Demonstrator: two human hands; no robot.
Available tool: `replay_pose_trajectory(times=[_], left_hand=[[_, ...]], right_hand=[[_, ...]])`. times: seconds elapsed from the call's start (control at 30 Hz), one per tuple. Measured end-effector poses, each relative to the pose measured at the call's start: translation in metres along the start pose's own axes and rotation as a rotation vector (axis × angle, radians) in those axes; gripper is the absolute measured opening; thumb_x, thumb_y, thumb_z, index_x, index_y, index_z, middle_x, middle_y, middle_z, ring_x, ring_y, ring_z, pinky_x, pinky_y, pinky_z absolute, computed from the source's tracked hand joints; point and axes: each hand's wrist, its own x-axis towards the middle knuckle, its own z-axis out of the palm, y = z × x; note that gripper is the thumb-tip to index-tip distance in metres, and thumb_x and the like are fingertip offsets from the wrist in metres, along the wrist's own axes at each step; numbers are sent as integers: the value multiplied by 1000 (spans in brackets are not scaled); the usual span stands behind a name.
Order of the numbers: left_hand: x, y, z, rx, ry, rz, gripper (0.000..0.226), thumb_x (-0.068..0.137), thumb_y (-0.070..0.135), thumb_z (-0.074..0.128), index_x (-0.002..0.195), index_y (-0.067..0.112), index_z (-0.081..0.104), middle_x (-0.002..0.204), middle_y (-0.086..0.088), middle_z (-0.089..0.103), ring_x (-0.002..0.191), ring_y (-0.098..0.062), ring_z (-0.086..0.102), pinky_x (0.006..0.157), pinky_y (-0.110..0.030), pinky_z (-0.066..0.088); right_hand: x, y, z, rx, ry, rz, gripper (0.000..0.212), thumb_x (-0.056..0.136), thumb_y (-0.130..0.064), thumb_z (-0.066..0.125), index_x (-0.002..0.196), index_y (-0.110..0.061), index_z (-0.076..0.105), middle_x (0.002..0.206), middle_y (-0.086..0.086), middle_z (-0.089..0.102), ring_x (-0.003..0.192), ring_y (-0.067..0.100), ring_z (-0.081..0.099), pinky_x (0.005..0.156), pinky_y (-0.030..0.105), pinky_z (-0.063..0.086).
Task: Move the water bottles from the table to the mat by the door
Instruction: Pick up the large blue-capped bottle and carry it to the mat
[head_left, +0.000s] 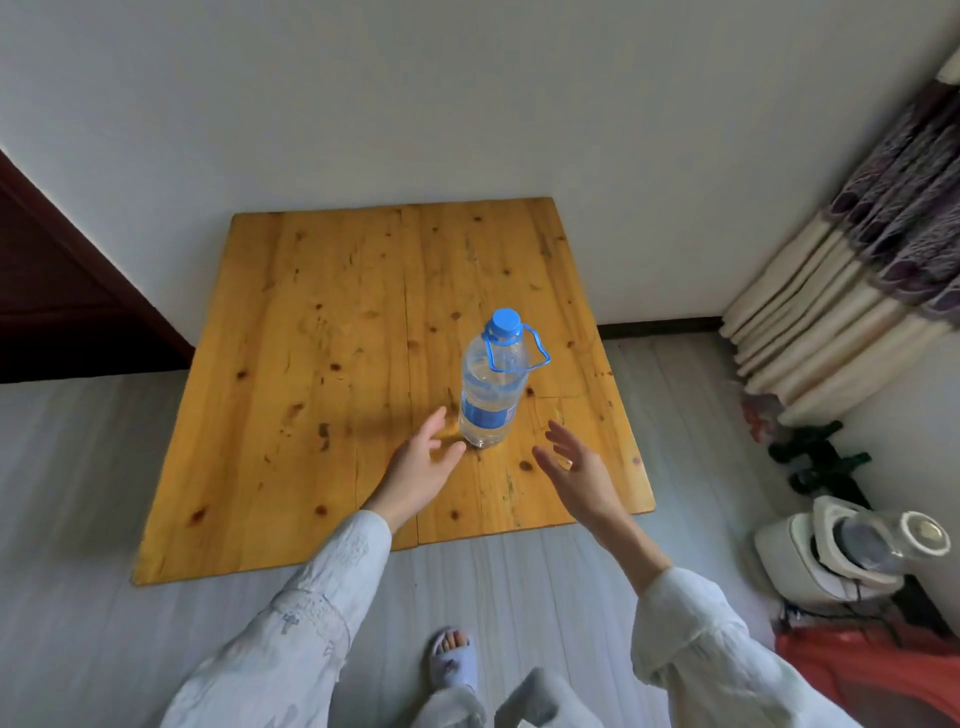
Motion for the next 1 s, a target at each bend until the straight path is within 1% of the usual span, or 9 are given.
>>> replay_pose_trajectory(times=[0.13,0.2,0.3,0.43,0.5,0.57,0.7,0.87,1.0], left_hand=[[49,9,2,-21,-24,12,68,87,30,56,143,27,17,149,0,29,129,-13,36,107,-34,34],[71,11,4,-39,-48,16,69,87,33,56,143,31,15,151,5,26,134,-14,32,111,-37,31],[94,11,6,-61,-127,-9,72,81,44,58,140,40,16,147,12,30,133,-14,34,109,-42,34],[118,17,9,-111,-183,-48,75,59,65,64,122,61,23,133,25,36,131,-11,37,106,-41,38],[132,25,11,-154,-173,-44,80,55,72,64,123,56,25,139,12,40,131,-14,39,107,-44,37],[151,35,13,-197,-169,-54,91,53,76,62,129,43,27,142,2,41,131,-16,39,109,-46,35],[181,49,10,-239,-195,-111,103,55,76,61,139,34,21,142,9,41,133,-6,35,112,-45,31],[211,48,6,-291,-217,-162,104,55,73,62,141,36,17,148,6,34,134,-12,34,112,-47,29],[225,47,8,-309,-146,-210,98,50,78,61,135,39,31,137,6,47,124,-14,47,105,-41,40]], right_hand=[[50,-8,8,-10,-22,-28,61,86,-31,58,139,-19,32,143,0,42,127,19,44,99,32,39],[69,-12,13,-14,-59,-74,57,85,-29,59,136,-22,35,138,-4,46,125,18,45,99,37,42],[89,-8,17,18,-91,-111,54,83,-28,62,132,-24,40,128,-17,44,122,15,46,97,33,43],[118,-5,4,98,-164,-98,62,79,-27,67,123,-51,32,129,-20,45,119,5,44,97,28,40],[134,-8,-4,136,-205,-73,62,79,-26,67,124,-49,32,128,-28,41,117,1,44,101,32,41],[156,-10,-10,192,-251,-34,65,80,-24,66,136,-31,33,135,-18,44,121,4,44,105,39,40],[195,-17,-16,236,-335,10,73,82,-18,64,141,-25,22,143,-9,37,129,13,39,109,45,35],[227,-19,-13,321,-372,45,72,83,-18,62,141,-26,21,145,-5,37,128,12,41,105,34,35],[240,-20,-8,373,-344,71,63,83,-17,61,136,-30,29,134,-14,46,112,-2,51,94,31,47]])
